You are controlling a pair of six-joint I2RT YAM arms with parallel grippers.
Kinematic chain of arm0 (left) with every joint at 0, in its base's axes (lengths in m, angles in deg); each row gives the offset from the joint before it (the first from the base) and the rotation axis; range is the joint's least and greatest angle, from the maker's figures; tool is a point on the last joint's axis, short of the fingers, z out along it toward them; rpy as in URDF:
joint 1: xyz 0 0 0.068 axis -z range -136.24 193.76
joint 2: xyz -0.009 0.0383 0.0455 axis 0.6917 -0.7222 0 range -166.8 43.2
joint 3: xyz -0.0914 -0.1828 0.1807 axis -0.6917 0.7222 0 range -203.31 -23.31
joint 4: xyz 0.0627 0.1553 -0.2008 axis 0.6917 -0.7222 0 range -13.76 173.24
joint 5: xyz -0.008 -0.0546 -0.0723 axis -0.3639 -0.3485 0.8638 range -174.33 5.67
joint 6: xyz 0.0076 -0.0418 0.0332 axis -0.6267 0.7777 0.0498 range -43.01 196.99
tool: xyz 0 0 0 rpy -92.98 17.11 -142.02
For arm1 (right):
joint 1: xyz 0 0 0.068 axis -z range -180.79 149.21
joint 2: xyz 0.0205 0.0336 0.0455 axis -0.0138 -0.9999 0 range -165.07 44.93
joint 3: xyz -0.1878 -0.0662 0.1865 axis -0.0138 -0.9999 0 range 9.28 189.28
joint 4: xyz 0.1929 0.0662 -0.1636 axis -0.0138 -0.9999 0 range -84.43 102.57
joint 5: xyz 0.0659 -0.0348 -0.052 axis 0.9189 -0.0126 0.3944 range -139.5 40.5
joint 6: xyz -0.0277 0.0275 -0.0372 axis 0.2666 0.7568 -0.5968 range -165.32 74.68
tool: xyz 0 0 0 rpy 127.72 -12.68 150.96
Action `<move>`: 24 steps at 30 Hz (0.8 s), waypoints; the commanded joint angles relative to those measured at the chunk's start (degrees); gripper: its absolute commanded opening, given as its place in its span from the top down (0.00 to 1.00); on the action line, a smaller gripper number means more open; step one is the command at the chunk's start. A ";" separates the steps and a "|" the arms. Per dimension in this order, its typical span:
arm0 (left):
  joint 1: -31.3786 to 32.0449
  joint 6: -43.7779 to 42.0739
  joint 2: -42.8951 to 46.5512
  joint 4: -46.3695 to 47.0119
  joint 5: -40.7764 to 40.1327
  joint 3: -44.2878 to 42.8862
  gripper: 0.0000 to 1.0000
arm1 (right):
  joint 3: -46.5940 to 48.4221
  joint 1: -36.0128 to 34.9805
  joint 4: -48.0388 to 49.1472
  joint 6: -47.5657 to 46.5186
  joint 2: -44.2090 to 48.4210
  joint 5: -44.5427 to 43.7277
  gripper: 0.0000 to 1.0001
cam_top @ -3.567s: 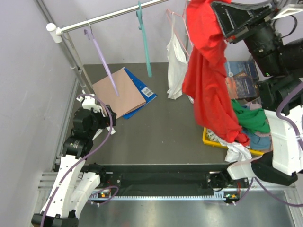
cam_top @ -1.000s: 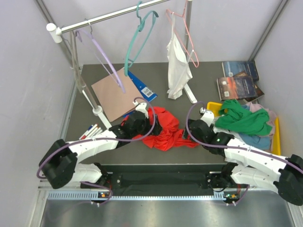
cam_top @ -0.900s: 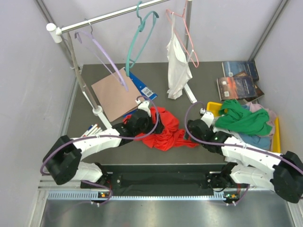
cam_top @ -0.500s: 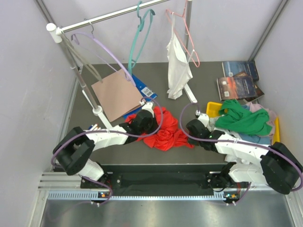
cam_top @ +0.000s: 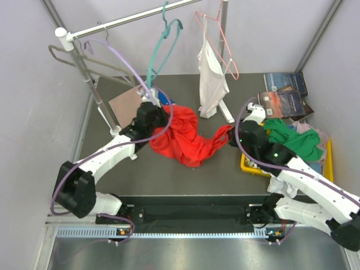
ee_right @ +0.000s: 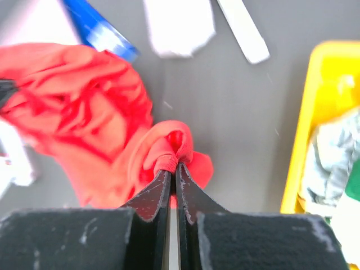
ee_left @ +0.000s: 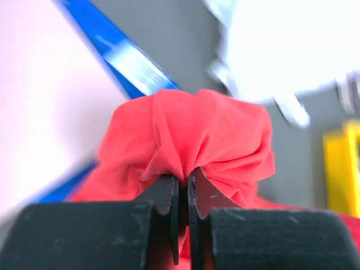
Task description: Place the tank top on the hanger
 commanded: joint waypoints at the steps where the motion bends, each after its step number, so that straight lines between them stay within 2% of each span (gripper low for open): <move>1: -5.31 -3.56 2.01 -2.01 -4.96 -2.55 0.78 | 1.77 -6.82 -1.96 -1.20 4.26 -4.77 1.00; 4: -5.31 -4.80 1.48 -6.05 -2.60 -2.30 0.12 | -1.56 -12.11 0.58 2.31 2.07 -4.16 1.00; 5: -5.31 -4.28 2.44 -5.72 0.28 -1.42 0.09 | -2.53 -16.13 1.73 3.20 -0.63 -3.81 1.00; 7: -4.79 -3.83 4.28 -4.14 2.15 2.35 0.04 | -4.82 -21.23 5.75 5.56 -4.24 -2.23 1.00; 9: -4.17 -3.04 7.36 -3.34 4.61 6.12 0.04 | -4.31 -23.89 7.45 6.28 -10.48 1.46 0.90; 10: -3.13 -2.87 8.24 -3.43 5.23 7.19 0.03 | -3.43 -26.08 6.58 7.15 -12.24 1.65 0.79; 11: -2.42 -2.69 9.64 -4.21 5.41 7.98 0.03 | -2.55 -26.80 5.44 7.33 -14.79 0.34 0.43; 14: 0.13 -1.29 11.58 -5.27 5.41 10.88 0.03 | 0.09 -27.33 1.66 7.25 -15.34 -4.22 0.14; 16: 2.14 1.07 11.85 -4.66 5.67 13.08 0.04 | 0.54 -25.59 1.12 5.16 -14.20 -6.43 0.09; 18: 3.56 3.10 11.85 -3.35 6.46 14.92 0.06 | -0.34 -23.39 1.91 3.39 -12.36 -6.18 0.09; 22: 7.60 7.41 11.76 -0.18 6.73 17.74 0.09 | -5.96 -15.32 10.06 -1.18 -10.86 1.19 0.20; 24: 8.31 9.78 11.67 0.44 6.90 18.97 0.11 | -9.20 -13.63 12.19 -1.45 -11.29 4.71 0.28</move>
